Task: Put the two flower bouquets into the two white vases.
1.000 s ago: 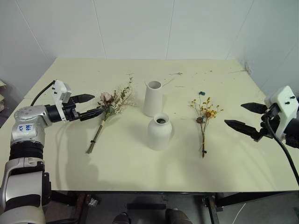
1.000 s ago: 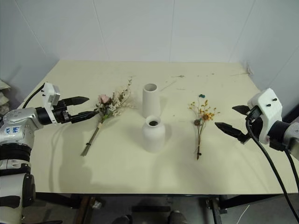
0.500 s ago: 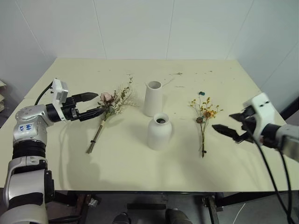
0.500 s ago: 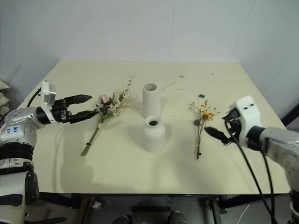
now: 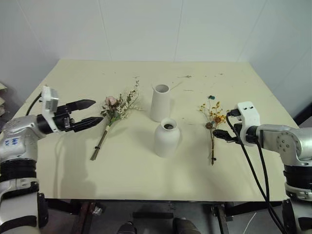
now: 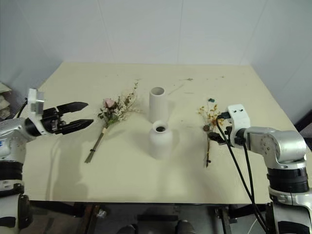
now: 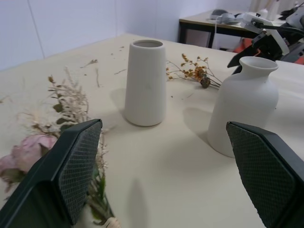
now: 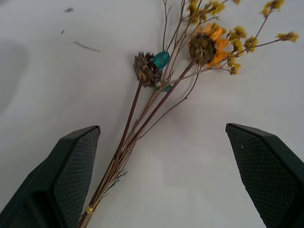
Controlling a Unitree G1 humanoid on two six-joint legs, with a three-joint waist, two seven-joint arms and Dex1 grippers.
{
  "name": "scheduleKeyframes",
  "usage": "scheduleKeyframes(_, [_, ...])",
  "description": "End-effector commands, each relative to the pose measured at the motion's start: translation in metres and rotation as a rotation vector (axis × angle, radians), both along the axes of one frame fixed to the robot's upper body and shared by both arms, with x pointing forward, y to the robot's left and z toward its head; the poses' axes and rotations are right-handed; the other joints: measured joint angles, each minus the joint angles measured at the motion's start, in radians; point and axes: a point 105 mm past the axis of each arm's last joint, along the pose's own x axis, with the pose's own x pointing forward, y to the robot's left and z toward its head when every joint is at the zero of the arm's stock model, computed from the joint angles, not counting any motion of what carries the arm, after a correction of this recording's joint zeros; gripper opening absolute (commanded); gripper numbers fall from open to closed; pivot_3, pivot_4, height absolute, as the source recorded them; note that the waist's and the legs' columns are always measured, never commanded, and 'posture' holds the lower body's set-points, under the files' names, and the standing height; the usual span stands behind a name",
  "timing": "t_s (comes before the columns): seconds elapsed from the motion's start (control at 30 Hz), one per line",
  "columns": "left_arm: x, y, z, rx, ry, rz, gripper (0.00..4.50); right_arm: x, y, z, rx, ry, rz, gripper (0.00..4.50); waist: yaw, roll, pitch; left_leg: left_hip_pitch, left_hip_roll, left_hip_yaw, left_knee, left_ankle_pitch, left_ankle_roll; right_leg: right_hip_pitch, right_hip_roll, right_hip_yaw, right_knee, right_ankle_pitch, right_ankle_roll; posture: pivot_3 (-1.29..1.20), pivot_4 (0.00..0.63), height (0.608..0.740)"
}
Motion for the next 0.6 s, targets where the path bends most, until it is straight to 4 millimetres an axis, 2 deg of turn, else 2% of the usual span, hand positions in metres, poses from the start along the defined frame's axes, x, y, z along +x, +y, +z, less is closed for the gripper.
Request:
scheduleKeyframes(0.03, [-0.01,0.005,0.016,-0.005,-0.062,0.013,4.47,0.004,0.005,0.009,-0.02,-0.023,0.007,4.5,-0.001,0.0,0.0,0.0,0.0,0.0,0.0,0.0,0.0,0.0,0.0,0.0,0.0,0.0,0.0,0.0,0.15,0.74])
scheduleKeyframes(0.1, [-0.007,0.008,0.016,-0.007,-0.076,0.062,4.47,0.005,0.006,0.012,-0.028,-0.032,0.012,4.5,0.0,0.0,0.0,0.0,0.0,0.0,0.0,0.0,0.0,0.0,0.0,0.0,0.0,0.0,0.0,0.0,0.15,0.74])
scheduleKeyframes(0.2, [0.005,0.021,0.004,0.016,-0.036,0.207,4.47,0.004,0.009,0.018,-0.04,-0.06,0.039,4.5,0.0,0.0,0.0,0.0,0.0,0.0,0.0,0.0,0.0,0.0,0.0,0.0,0.0,0.0,0.0,0.0,0.15,0.74])
scheduleKeyframes(0.33, [0.035,0.026,-0.015,0.003,0.102,0.469,4.47,0.0,0.011,0.039,-0.064,-0.161,0.114,4.5,0.004,0.001,0.0,0.0,0.0,0.0,0.0,0.0,0.0,0.0,0.0,0.0,0.0,0.0,0.0,0.0,0.15,0.74])
scheduleKeyframes(0.43, [0.045,0.015,-0.015,-0.023,0.133,0.515,4.47,-0.004,0.016,0.057,-0.052,-0.251,0.184,4.5,0.003,0.0,0.0,0.0,0.0,0.0,0.001,0.0,0.0,0.0,0.0,0.0,0.0,0.001,0.001,0.0,0.15,0.74])
scheduleKeyframes(0.6, [0.05,-0.022,-0.036,0.043,0.3,0.527,4.47,-0.014,0.023,0.086,-0.058,-0.416,0.31,4.5,0.002,0.0,0.001,-0.001,0.0,0.0,0.001,0.0,0.0,0.0,0.0,0.0,-0.001,0.001,0.002,0.0,0.15,0.74])
